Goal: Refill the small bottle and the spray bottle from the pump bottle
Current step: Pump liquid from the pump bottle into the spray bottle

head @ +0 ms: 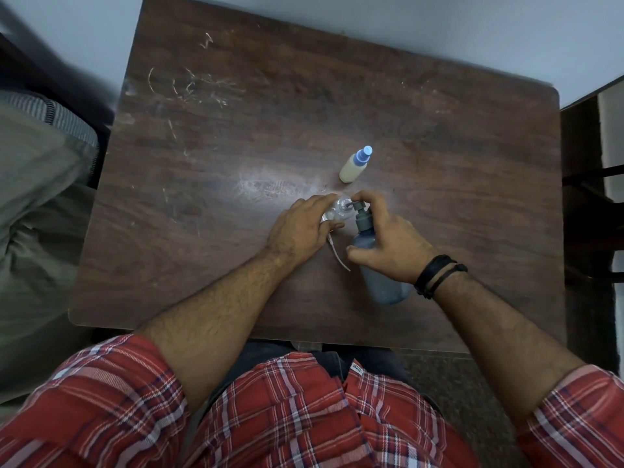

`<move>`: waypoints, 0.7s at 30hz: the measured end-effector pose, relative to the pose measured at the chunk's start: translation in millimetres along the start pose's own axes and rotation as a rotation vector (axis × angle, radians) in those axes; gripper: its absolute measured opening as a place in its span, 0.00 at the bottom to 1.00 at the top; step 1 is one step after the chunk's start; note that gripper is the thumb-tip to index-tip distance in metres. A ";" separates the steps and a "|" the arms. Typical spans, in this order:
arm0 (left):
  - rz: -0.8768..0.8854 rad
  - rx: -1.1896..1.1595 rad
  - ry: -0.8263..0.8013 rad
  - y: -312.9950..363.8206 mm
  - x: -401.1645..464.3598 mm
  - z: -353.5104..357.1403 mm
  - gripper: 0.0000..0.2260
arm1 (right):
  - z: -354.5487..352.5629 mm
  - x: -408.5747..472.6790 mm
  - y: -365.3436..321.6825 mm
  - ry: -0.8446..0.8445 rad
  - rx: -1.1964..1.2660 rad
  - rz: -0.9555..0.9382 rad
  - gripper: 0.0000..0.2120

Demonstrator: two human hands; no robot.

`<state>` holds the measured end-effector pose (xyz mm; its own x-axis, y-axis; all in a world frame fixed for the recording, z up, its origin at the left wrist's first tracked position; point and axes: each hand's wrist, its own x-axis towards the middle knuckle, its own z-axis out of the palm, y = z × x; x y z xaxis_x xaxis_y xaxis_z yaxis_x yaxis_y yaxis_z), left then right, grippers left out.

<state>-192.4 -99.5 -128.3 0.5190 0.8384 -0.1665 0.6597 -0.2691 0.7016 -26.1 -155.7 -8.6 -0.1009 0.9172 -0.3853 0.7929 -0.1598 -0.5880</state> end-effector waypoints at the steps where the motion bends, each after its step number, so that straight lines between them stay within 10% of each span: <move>1: -0.002 0.001 0.001 0.1 -0.1 -0.1 0.26 | -0.8 0.2 -0.7 0.000 0.008 0.003 0.34; 21: 0.012 0.007 0.023 -0.6 -1.6 1.5 0.24 | -0.5 -0.5 1.0 0.009 -0.046 -0.010 0.34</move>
<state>-192.9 -101.4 -129.4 0.5143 0.8458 -0.1422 0.6573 -0.2822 0.6988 -25.0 -156.2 -8.6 -0.1040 0.9221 -0.3727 0.8188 -0.1333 -0.5584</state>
